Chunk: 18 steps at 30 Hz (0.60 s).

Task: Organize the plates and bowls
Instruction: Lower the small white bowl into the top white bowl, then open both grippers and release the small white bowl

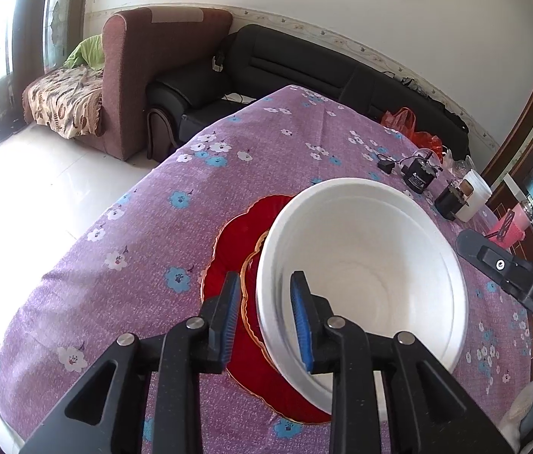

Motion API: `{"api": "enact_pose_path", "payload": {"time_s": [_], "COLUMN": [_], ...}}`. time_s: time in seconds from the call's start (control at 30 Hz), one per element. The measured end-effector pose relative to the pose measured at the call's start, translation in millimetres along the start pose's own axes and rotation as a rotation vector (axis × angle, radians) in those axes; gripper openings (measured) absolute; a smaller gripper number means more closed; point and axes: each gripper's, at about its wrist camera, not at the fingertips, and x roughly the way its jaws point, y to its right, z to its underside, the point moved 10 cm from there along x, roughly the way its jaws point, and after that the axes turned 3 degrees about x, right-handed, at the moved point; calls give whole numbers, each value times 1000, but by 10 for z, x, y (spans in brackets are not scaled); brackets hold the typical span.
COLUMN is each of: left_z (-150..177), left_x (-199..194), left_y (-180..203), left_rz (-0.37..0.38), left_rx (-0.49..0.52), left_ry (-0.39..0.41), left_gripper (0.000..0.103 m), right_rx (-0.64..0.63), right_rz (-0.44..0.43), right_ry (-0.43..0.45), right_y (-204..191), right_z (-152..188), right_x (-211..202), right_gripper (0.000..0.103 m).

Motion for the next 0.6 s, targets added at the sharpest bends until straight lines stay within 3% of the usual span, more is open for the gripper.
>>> {"api": "enact_pose_path", "payload": {"time_s": [0.3, 0.47, 0.6], "left_z": [-3, 8, 22], "left_x": [-40, -90, -144], "left_y": [-19, -58, -71], "left_rz": [-2, -6, -6], "left_rx": [-12, -29, -36], "left_ry": [9, 13, 21], "left_gripper": [43, 61, 69], "right_rx": [9, 17, 29], "right_rz": [35, 20, 14], "right_ry": [-17, -16, -18], "right_y": [163, 148, 168], "right_z": [100, 125, 149], "right_x": [37, 31, 14], "right_gripper": [39, 39, 39]}}
